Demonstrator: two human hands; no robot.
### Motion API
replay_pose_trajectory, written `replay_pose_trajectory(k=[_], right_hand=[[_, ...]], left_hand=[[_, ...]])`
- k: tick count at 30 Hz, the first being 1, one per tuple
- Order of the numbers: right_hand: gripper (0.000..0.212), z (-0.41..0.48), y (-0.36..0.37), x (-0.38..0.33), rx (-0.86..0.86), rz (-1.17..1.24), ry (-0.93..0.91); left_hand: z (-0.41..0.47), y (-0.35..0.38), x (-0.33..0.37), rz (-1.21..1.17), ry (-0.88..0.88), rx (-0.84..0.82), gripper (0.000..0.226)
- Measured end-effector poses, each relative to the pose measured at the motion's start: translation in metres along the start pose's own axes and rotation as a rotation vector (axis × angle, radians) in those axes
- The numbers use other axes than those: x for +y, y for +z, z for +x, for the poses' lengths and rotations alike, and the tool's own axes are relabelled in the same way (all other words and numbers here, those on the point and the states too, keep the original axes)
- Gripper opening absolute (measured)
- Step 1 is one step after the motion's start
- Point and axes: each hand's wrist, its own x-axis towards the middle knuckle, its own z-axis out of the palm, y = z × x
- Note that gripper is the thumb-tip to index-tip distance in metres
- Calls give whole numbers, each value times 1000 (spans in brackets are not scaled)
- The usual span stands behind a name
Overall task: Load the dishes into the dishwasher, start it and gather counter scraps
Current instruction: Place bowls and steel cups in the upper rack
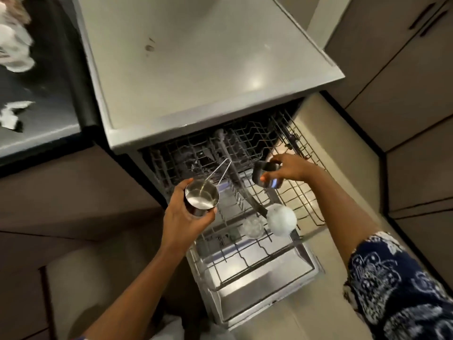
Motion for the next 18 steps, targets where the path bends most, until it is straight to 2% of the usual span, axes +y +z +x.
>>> replay_pose_trajectory(k=[3, 4, 8, 10, 13, 16, 18], right_hand=[[40, 30, 9, 33, -145, -8, 73], [41, 41, 12, 42, -176, -25, 101], [80, 87, 29, 75, -295, -43, 169], [90, 105, 39, 85, -407, -2, 209], [81, 110, 42, 80, -511, 114, 319], [60, 125, 45, 86, -555, 162, 384], [61, 134, 47, 91, -554, 218, 427]], left_hand=[[0, 31, -11, -9, -43, 10, 76], [0, 41, -16, -7, -56, 18, 75], [1, 66, -28, -10, -108, 17, 77], [2, 74, -33, 8, -118, 21, 77], [5, 81, -37, 8, -148, 32, 80], [10, 90, -41, 24, -168, 32, 81], [15, 97, -45, 50, -165, 34, 80]])
